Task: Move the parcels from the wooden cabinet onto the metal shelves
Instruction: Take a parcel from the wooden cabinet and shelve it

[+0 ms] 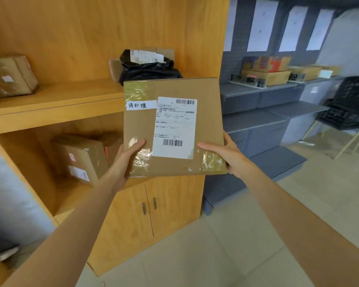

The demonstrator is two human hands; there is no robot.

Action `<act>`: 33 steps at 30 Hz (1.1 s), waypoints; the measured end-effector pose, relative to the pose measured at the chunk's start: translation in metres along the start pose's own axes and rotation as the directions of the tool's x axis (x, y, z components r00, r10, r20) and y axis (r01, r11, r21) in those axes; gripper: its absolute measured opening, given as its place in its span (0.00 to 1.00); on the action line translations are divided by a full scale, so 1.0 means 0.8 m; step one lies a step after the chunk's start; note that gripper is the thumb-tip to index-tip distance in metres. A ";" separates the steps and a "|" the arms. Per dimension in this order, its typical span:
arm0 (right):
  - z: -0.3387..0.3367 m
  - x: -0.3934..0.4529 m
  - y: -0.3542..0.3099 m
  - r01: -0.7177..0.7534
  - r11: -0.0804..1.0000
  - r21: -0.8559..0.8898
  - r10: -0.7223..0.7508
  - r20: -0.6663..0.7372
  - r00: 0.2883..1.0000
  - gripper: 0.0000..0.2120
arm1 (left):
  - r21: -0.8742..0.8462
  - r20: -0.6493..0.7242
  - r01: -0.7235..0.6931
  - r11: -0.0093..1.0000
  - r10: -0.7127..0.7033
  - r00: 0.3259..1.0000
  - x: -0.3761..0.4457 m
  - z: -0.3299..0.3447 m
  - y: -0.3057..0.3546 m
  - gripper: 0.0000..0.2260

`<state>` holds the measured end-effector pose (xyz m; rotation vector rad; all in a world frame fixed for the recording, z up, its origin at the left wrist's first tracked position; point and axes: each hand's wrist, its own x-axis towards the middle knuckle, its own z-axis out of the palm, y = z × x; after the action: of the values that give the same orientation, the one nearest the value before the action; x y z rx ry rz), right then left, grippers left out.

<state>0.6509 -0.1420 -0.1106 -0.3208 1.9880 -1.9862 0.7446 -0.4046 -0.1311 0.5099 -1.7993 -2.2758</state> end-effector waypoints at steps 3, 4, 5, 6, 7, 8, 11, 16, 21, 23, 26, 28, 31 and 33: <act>-0.058 0.009 -0.011 0.026 1.000 0.004 -0.026 -0.073 0.997 0.41 | 0.001 -0.042 -0.037 0.999 0.037 0.998 0.018 0.072 -0.001 0.30; -0.079 0.012 -0.013 0.030 0.999 0.009 -0.029 -0.105 0.994 0.40 | -0.011 -0.048 -0.050 0.999 0.049 0.998 0.024 0.098 -0.002 0.28; -0.102 0.018 -0.013 0.033 0.999 0.019 -0.030 -0.134 0.991 0.42 | -0.017 -0.043 -0.065 0.998 0.065 0.997 0.029 0.126 -0.002 0.27; -0.126 0.023 -0.012 0.037 0.999 0.028 -0.032 -0.159 0.987 0.43 | -0.017 -0.032 -0.083 0.996 0.083 0.996 0.036 0.154 -0.002 0.27; -0.151 0.028 -0.012 0.045 0.998 0.034 -0.039 -0.172 0.984 0.44 | -0.006 -0.022 -0.101 0.995 0.101 0.995 0.042 0.182 -0.002 0.27; -0.177 0.032 -0.014 0.056 0.998 0.034 -0.049 -0.188 0.981 0.46 | 0.012 -0.015 -0.113 0.994 0.113 0.993 0.050 0.210 -0.004 0.27; -0.261 0.047 -0.025 0.071 0.997 0.009 -0.067 -0.232 0.970 0.49 | 0.043 0.022 -0.114 0.993 0.113 0.993 0.076 0.296 -0.009 0.28; -0.405 0.070 -0.051 0.083 0.996 -0.027 -0.088 -0.289 0.953 0.41 | 0.046 0.074 -0.110 0.993 0.107 0.992 0.117 0.443 -0.021 0.35; -0.525 0.094 -0.076 0.087 0.995 -0.047 -0.098 -0.332 0.938 0.41 | 0.067 0.115 -0.116 0.991 0.108 0.987 0.152 0.567 -0.030 0.36; -0.569 0.106 -0.083 0.093 0.994 -0.062 -0.108 -0.347 0.932 0.39 | 0.087 0.136 -0.132 0.987 0.120 0.983 0.168 0.612 -0.029 0.36; -0.630 0.129 -0.088 0.102 0.993 -0.061 -0.118 -0.379 0.918 0.40 | 0.099 0.169 -0.127 0.987 0.109 0.980 0.200 0.676 -0.030 0.37; -0.670 0.148 -0.088 0.110 0.992 -0.055 -0.123 -0.393 0.911 0.38 | 0.114 0.180 -0.120 0.986 0.098 0.979 0.226 0.719 -0.034 0.35; -0.729 0.181 -0.088 0.111 0.992 -0.055 -0.123 -0.417 0.900 0.38 | 0.135 0.185 -0.115 0.984 0.089 0.979 0.268 0.783 -0.039 0.33; -0.772 0.209 -0.090 0.111 0.992 -0.055 -0.124 -0.430 0.894 0.39 | 0.142 0.197 -0.123 0.982 0.094 0.976 0.301 0.830 -0.042 0.33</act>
<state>0.2618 0.3678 -0.0560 0.0023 2.3094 -2.2630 0.2702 0.1149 -0.0648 0.2166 -2.0490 -2.1881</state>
